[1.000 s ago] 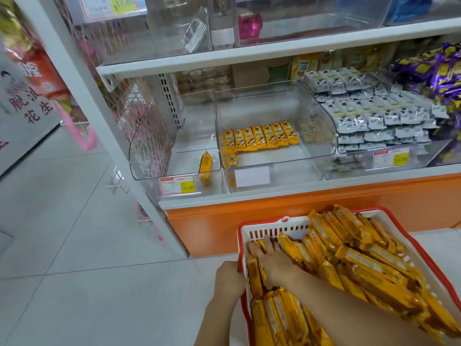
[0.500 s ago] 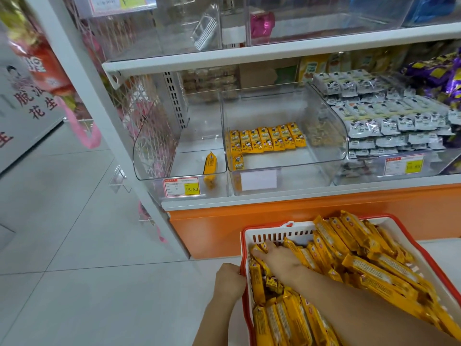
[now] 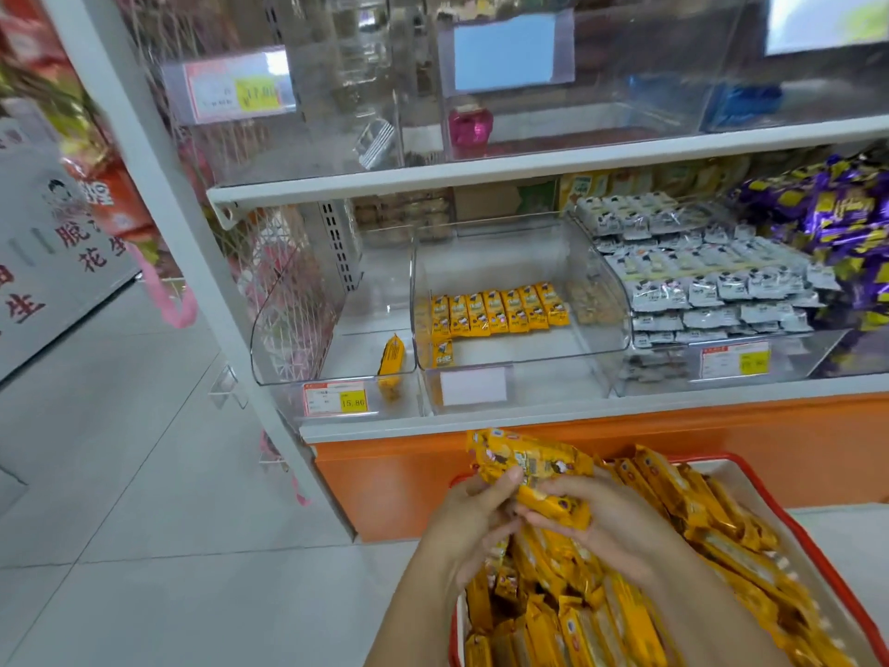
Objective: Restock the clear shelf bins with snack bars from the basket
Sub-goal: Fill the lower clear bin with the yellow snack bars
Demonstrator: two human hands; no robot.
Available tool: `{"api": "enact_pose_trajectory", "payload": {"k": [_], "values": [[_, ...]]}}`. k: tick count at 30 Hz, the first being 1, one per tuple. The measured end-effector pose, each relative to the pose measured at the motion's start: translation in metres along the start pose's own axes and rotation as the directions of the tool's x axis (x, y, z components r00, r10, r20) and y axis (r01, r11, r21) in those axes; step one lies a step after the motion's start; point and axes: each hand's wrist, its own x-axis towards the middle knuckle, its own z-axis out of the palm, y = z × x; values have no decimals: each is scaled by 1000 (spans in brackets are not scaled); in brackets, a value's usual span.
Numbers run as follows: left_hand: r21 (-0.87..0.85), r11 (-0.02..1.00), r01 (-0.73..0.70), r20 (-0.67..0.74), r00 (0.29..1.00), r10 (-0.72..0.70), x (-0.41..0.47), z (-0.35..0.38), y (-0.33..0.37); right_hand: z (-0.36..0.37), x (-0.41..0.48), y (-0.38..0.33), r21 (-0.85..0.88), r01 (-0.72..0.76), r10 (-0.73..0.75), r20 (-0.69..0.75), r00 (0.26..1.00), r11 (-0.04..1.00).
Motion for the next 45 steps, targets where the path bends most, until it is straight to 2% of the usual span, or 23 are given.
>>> {"api": "enact_pose_trajectory", "payload": {"k": [3,5,9,13,16,21,24,26,29,31,32,34,35,36,38,40,42,45], "values": [[-31,991,-127,33,991,128,-8,25,16,3,-24,-20,92,16,-16,3,1000,996],[-37,983,-178,62,982,180,-14,38,23,3,-40,-33,74,71,-72,2,997,995],[-79,974,-213,102,970,220,-20,56,35,2,-59,-46,-138,229,-232,-3,973,963],[-150,969,-198,130,967,218,-17,68,47,-4,-61,-54,-330,362,-429,-158,890,872],[-218,964,-151,215,956,199,-15,75,55,-15,-59,-56,-487,433,-583,-208,786,758],[-178,971,-158,261,944,201,-7,84,73,-23,-51,-56,-793,418,-733,-52,678,443],[-116,971,-208,230,946,230,-4,86,90,-18,-44,-62,-918,303,-703,40,710,254],[-39,967,-250,222,942,252,-3,85,104,-9,-38,-70,-941,299,-712,103,694,156],[105,940,-326,198,933,301,-5,78,131,6,-30,-92,-927,351,-737,142,661,136],[260,868,-422,79,906,417,-6,66,150,18,-20,-111,-943,310,-730,127,672,121],[346,814,-467,-30,862,507,-6,59,159,22,-13,-121,-955,278,-720,124,683,99],[563,680,-469,-224,706,672,-6,39,172,31,6,-141,-980,184,-654,93,750,71],[655,624,-426,-262,647,716,-5,30,175,35,18,-150,-991,123,-596,71,800,47],[705,596,-385,-275,627,729,-4,21,176,41,30,-158,-998,63,-528,48,848,12],[758,567,-321,-265,644,718,-1,9,174,55,54,-169,-999,-30,-384,-10,923,-45],[751,585,-307,-259,678,688,7,-1,170,69,79,-171,-995,-80,-226,-64,972,-62],[720,622,-308,-256,715,651,17,-10,164,81,105,-167,-987,-125,-102,-115,988,-103],[765,576,-287,-213,732,647,27,-23,152,91,136,-155,-961,-173,-26,-172,985,-214]]}}
